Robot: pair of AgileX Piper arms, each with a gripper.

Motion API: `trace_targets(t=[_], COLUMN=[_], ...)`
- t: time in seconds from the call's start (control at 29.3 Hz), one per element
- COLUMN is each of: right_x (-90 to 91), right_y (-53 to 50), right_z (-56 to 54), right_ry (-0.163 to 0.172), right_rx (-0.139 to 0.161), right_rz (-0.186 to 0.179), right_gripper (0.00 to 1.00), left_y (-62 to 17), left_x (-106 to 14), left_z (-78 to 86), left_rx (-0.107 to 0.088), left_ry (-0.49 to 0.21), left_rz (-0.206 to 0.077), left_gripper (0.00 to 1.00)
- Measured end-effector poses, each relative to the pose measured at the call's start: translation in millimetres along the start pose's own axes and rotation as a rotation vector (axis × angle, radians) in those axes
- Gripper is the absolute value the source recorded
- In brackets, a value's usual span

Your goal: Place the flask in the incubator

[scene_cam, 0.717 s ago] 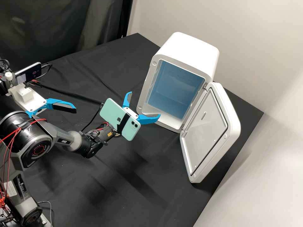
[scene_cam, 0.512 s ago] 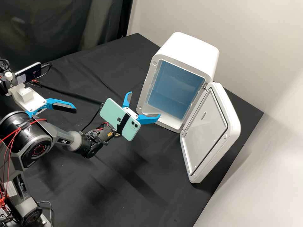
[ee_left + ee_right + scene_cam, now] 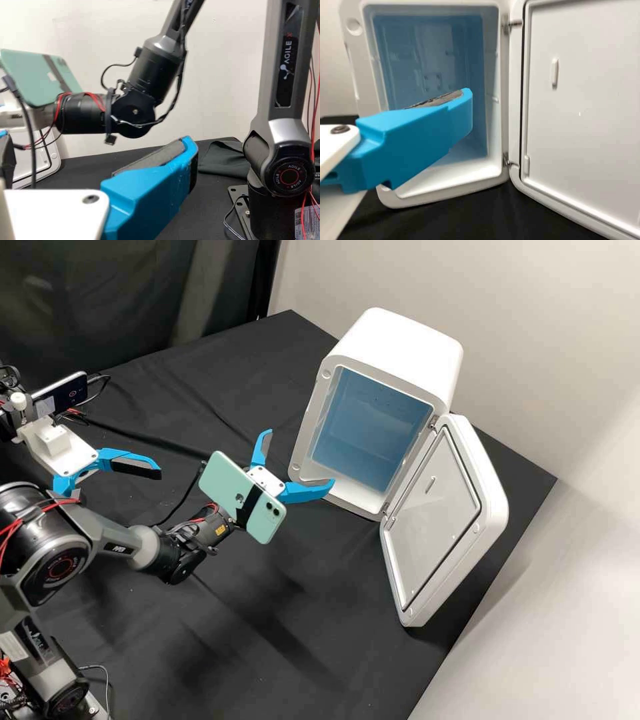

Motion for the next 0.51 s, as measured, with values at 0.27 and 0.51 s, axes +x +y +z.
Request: trace_targets(t=[0.27,0.51], right_x=[-10.1,-19.1], right_y=[-5.4,-13.7], right_z=[0.1,1.7], right_ry=[0.014,0.025], right_rx=[0.000,-0.019], right_rz=[-0.008,-0.046], right_gripper=[1.00,1.00], left_y=[0.0,0.1], left_x=[0.0,0.0], left_z=[0.0,-1.0], left_rx=[0.000,0.004], left_ry=[0.000,-0.001], left_rz=[0.000,0.000], left_gripper=[1.00,1.00])
